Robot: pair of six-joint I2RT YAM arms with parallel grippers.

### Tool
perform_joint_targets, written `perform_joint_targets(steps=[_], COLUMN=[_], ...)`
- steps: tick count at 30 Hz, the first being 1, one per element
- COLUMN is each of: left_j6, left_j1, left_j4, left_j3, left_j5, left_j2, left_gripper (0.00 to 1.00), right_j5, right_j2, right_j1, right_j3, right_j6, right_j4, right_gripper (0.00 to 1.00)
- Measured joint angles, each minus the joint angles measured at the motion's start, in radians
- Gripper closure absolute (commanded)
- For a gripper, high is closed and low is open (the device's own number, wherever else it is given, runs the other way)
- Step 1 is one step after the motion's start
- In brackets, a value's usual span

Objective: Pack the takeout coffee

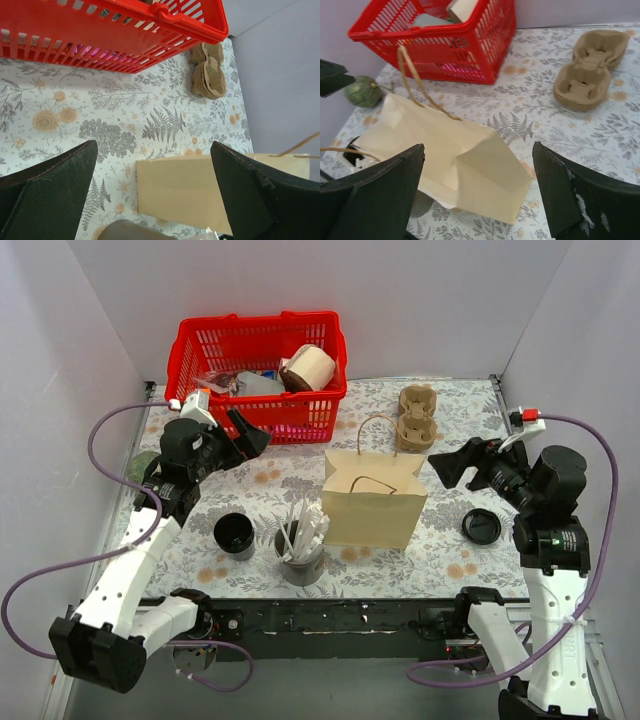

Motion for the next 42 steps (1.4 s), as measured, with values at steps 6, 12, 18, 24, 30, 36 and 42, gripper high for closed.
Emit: perform_joint_targets(steps=[6,12,18,24,30,36,42], left_j6=[-0.019,-0.018,-0.018,-0.016,-0.015,-0.005,-0.003], left_j1=[-0.001,-0.001,-0.001,-0.001,-0.001,-0.001,-0.001], left_j4=[-0.084,-0.138,-0.177,-0.2,-0.206,-0.22,-0.218], left_j3=[-0.018,-0.037,-0.067,-0.072,-0.075,-0.075,-0.102], left_j5=[-0.019,-0.053,-0.079,-0.104,-0.127,-0.126,-0.084], left_j2=[-0.097,-0.118,-0.133,-0.156,-0.174,-0.181,-0.248], left_gripper=[0.02,0.02,0.02,0.02,0.02,0.02,0.02], right_j5=[-0.075,0.132,0.426,0.645,0.766,0.821,0.844], right_j2=[0.072,0.19,0.283,0.313,0.321,0.321,0.312], right_j1=[0.035,0.363,0.562,0.621,0.631,0.632,0.632], right_j3=[0.097,0.113,0.114,0.121,0.125,0.126,0.126], right_j6=[0.001,0.034,0.126,0.214,0.261,0.261,0.22], right_j4=[-0.064,-0.164,-0.228,-0.263,-0.293,-0.303,-0.287], right_gripper=[0.02,0.03,0.07,0.15,0.35,0.61,0.72])
